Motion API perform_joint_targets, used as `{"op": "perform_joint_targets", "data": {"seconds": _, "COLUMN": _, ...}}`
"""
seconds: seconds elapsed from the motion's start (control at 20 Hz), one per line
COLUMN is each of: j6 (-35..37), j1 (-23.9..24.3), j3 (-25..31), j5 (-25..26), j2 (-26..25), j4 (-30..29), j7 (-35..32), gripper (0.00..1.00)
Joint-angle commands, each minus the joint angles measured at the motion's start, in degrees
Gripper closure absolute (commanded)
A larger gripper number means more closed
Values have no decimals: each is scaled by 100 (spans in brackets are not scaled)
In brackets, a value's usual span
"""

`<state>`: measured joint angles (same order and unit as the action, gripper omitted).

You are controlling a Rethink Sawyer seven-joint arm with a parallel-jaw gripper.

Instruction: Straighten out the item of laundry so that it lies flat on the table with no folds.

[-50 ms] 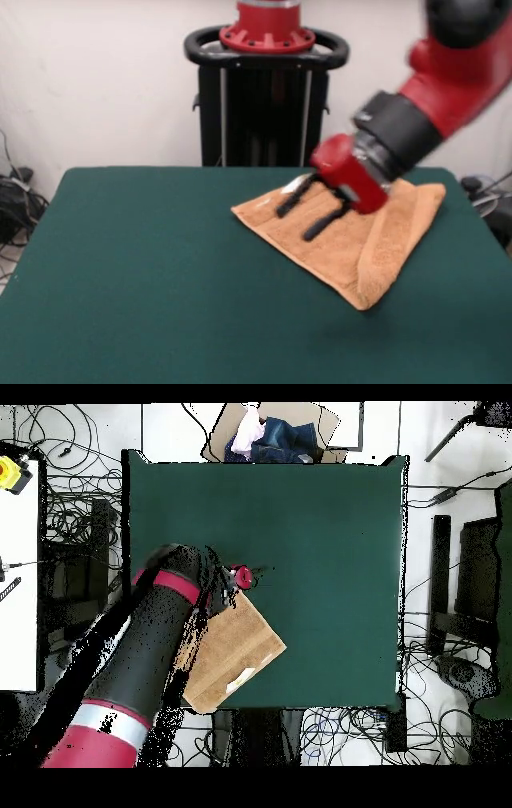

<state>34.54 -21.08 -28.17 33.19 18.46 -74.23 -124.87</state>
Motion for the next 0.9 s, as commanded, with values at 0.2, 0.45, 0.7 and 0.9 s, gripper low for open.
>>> {"op": "perform_joint_targets", "data": {"seconds": 0.2, "j6": -1657, "j1": 3277, "j3": 3418, "j5": 88, "j2": 1252, "j4": -3205, "j7": 1974, "gripper": 0}}
{"op": "perform_joint_targets", "data": {"seconds": 0.45, "j6": -2641, "j1": 3626, "j3": 3705, "j5": 632, "j2": 782, "j4": -3183, "j7": 1240, "gripper": 0}}
{"op": "perform_joint_targets", "data": {"seconds": 0.7, "j6": -3076, "j1": 2987, "j3": 3088, "j5": 909, "j2": 525, "j4": -2796, "j7": 430, "gripper": 0}}
{"op": "perform_joint_targets", "data": {"seconds": 0.9, "j6": -3360, "j1": 2606, "j3": 2676, "j5": 877, "j2": 346, "j4": -2618, "j7": 86, "gripper": 0}}
